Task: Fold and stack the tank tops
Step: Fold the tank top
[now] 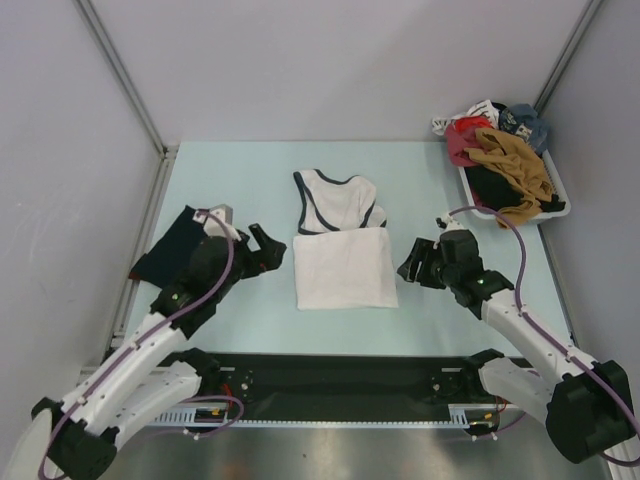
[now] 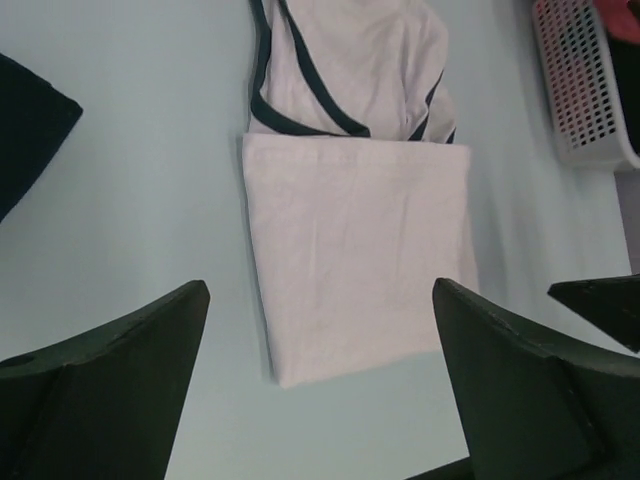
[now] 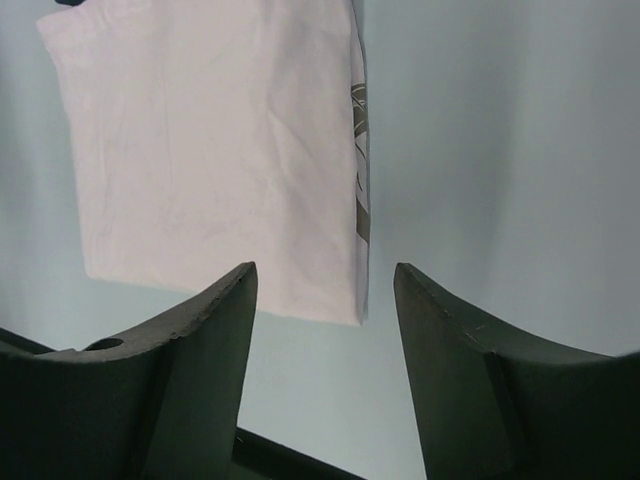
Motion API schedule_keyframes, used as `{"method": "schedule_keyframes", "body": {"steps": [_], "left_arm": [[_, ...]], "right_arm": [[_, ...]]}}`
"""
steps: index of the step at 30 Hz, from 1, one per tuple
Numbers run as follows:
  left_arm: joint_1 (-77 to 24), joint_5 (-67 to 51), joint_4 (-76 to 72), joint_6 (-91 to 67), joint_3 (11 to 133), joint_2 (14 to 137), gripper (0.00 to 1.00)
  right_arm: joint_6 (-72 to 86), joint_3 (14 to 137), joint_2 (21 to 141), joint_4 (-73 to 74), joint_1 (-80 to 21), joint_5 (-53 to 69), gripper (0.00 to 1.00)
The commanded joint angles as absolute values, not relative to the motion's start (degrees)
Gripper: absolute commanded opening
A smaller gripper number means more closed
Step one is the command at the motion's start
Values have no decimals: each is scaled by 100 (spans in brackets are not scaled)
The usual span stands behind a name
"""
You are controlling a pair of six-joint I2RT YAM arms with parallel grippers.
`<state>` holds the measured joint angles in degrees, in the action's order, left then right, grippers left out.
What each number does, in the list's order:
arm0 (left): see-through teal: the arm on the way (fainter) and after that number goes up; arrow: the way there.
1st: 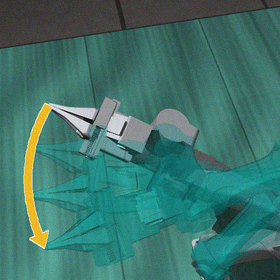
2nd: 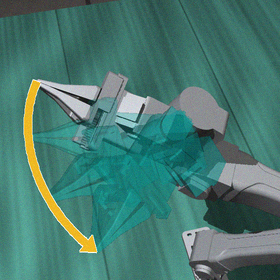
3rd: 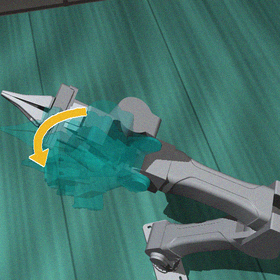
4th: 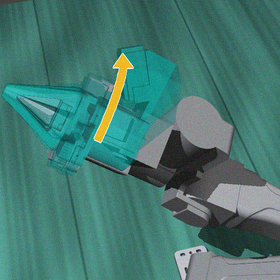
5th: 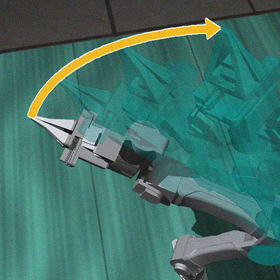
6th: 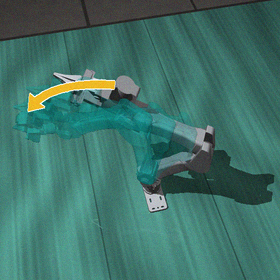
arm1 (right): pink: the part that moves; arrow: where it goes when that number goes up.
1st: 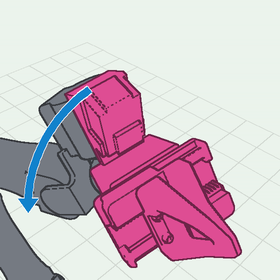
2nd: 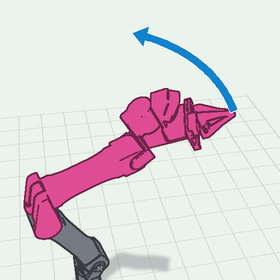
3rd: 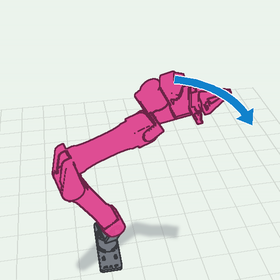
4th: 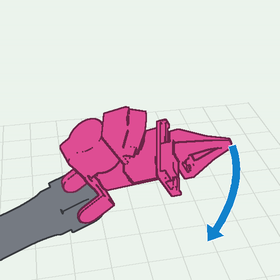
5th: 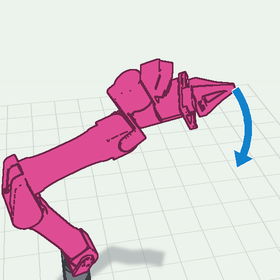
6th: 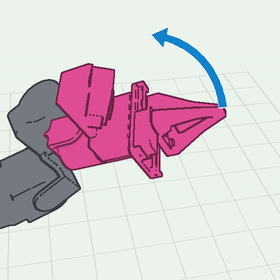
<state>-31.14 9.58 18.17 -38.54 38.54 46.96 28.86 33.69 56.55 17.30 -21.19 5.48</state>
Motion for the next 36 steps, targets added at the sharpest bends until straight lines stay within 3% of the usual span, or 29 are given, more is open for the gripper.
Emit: {"method": "schedule_keyframes", "body": {"steps": [1, 3, 4, 5, 7, 10, 16, 21, 25, 28, 36], "left_arm": [[-3226, 1932, 2049, -3876, 3361, 4124, 100], [-3217, 2529, 2344, -4749, 2929, 3789, 100], [-3112, 2235, 2234, -4703, 2614, 3701, 100], [-3094, 1823, 1832, -4302, 2454, 3483, 87], [-3120, 997, 1547, -4313, 2198, 3367, 86], [-3269, 713, 1695, -4447, 2241, 3480, 100], [-3630, 887, 2590, -4341, 2653, 4384, 100], [-3910, 432, 2041, -4227, 2418, 4729, 100], [-4209, 439, 1574, -4438, 2434, 5017, 90], [-4289, 448, 1399, -4439, 2610, 5553, 74], [-4491, 519, 959, -4483, 2760, 6371, 73]], "right_arm": [[2900, 3278, 5634, 1679, -2136, 483, 63], [2918, 3252, 5634, 1644, -2136, 527, 63], [2918, 3261, 5634, 1644, -2136, 527, 63], [2927, 3269, 5642, 1661, -2144, 553, 63], [2953, 3322, 5616, 1731, -2171, 589, 63], [3084, 3296, 5581, 1872, -2232, 554, 63], [3287, 3033, 5572, 1890, -2531, 519, 61], [3436, 2751, 5555, 1714, -2672, 598, 59], [3524, 2654, 5669, 1644, -2795, 580, 54], [3568, 2619, 5835, 1556, -2891, 510, 53], [3621, 2505, 6354, 1117, -3041, 536, 50]]}}
